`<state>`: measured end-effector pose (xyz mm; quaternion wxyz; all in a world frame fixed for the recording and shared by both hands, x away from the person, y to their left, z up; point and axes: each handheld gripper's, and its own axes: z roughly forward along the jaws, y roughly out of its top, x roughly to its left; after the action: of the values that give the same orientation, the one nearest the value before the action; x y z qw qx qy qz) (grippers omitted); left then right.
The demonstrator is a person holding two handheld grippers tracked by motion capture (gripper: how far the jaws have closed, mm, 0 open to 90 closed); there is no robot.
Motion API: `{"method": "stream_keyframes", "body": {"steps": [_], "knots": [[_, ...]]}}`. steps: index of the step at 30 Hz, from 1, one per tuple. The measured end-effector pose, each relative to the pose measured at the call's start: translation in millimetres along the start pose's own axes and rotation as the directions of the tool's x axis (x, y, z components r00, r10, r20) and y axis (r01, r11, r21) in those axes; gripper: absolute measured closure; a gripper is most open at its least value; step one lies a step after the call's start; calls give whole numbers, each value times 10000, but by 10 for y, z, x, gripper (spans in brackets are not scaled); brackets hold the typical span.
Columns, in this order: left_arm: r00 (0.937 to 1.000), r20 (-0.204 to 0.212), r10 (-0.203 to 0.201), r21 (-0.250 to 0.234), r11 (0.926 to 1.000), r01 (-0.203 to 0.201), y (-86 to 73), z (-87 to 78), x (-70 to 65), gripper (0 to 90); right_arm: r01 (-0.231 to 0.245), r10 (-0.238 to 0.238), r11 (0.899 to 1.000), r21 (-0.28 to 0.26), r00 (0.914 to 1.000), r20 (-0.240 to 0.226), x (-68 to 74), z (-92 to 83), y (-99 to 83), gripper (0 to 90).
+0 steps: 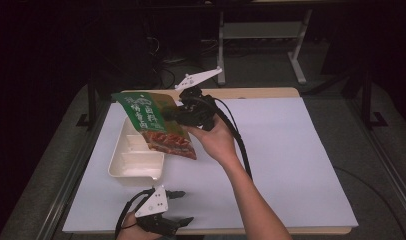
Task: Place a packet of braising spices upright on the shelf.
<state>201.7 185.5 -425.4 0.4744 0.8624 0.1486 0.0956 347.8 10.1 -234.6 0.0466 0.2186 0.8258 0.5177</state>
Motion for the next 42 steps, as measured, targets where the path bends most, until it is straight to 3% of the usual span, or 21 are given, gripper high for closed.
{"method": "stream_keyframes", "body": {"steps": [7, 21, 25, 33, 42], "knots": [[10000, 66, 57, 146, 9999, -58, -20, 35, -39, 254, -38, 37, 10000, -65, 9998, -209, 62, 181, 24, 896], [9999, -30, 106, -102, 9999, -106, -38, 22, -18, 252, -12, -4, 9996, -280, 9983, -577, 158, 470, 27, 896], [10000, -28, -53, -240, 9997, 52, -42, 13, -26, 252, -98, 77, 9995, -290, 9974, -714, 189, 562, 8, 896], [9998, -171, 119, -192, 9997, -122, -44, 9, -37, 246, -40, 19, 9997, -223, 9959, -906, 268, 783, -18, 896], [9995, -217, 214, -252, 9994, -219, -43, 7, -41, 246, -770, 750, 9969, -165, 9922, -997, 222, 977, -120, 896]]}}
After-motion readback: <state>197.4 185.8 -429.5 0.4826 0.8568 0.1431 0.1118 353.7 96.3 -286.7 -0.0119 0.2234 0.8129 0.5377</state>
